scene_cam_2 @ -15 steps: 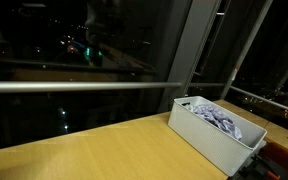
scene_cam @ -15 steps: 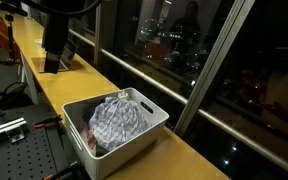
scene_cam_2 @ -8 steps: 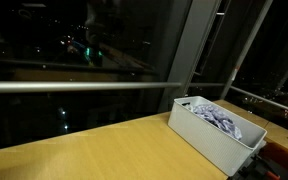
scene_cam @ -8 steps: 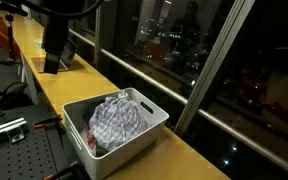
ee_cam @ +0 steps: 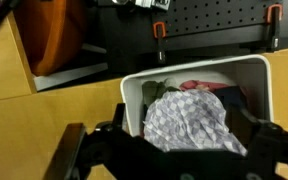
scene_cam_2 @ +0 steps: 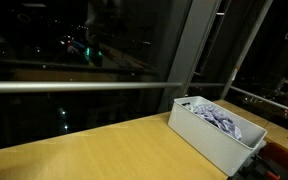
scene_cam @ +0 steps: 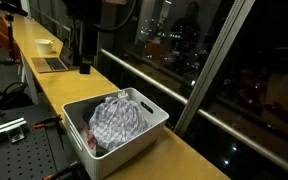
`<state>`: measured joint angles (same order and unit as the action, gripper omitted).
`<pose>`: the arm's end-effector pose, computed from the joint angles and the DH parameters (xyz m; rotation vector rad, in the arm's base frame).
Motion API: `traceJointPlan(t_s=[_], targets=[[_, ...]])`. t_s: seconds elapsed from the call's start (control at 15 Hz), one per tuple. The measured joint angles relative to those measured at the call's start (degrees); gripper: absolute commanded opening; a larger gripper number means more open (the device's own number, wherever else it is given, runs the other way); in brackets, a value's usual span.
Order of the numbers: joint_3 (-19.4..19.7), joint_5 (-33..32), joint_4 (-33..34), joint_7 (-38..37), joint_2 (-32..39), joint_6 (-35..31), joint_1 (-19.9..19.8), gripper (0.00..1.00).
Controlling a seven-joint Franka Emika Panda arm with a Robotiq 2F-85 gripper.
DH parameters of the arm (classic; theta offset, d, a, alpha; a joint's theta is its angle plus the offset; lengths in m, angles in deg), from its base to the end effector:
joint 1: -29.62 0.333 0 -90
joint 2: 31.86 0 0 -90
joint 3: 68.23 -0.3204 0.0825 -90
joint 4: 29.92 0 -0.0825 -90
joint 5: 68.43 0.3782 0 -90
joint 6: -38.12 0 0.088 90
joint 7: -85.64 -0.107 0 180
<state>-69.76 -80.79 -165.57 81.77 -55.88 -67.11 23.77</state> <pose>0.4007 -0.0468 0.4822 2.9198 -0.1129 -0.1657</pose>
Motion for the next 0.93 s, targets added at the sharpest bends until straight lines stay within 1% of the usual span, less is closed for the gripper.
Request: traceJointPlan(t_s=[0.27, 0.53, 0.73, 0.93], targets=[[0.23, -0.48, 3.36, 2.52, 6.43, -7.54, 0.34, 1.00], [1.24, -1.04, 8.50, 5.36, 14.10, -14.43, 0.33, 1.00], [1.40, -0.88, 13.31, 6.78, 21.57, -19.01, 0.59, 1.00], [1.17, 1.23, 17.54, 6.85, 30.02, -22.77, 2.31, 1.00]])
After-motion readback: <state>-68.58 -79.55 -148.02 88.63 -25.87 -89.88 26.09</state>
